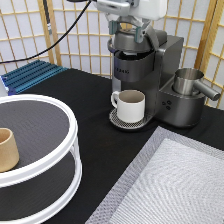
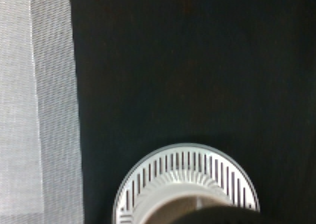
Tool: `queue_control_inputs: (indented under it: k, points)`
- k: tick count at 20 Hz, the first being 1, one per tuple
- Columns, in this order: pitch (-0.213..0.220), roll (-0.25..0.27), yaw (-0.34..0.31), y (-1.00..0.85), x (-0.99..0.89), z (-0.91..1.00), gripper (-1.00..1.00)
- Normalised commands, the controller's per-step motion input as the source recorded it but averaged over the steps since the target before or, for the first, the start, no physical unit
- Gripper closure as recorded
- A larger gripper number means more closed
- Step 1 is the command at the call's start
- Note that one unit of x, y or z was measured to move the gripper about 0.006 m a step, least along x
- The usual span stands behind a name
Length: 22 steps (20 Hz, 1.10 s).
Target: Make coffee
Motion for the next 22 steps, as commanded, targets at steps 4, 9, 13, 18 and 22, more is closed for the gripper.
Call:
queue_control_inputs:
  k: [4, 9, 13, 18, 22]
  points:
    - [0.024, 0.000, 0.052, -0.53, -0.03, 0.07, -1.00]
    - [0.015, -0.005, 0.005, -0.11, -0.17, 0.91, -1.00]
    - [-0.001, -0.042, 0.000, 0.50, -0.03, 1.00, -1.00]
    - [0.000, -0.049, 0.004, 0.63, 0.02, 0.64, -1.00]
    - [0.000, -0.066, 0.032, 0.43, 0.01, 0.05, -1.00]
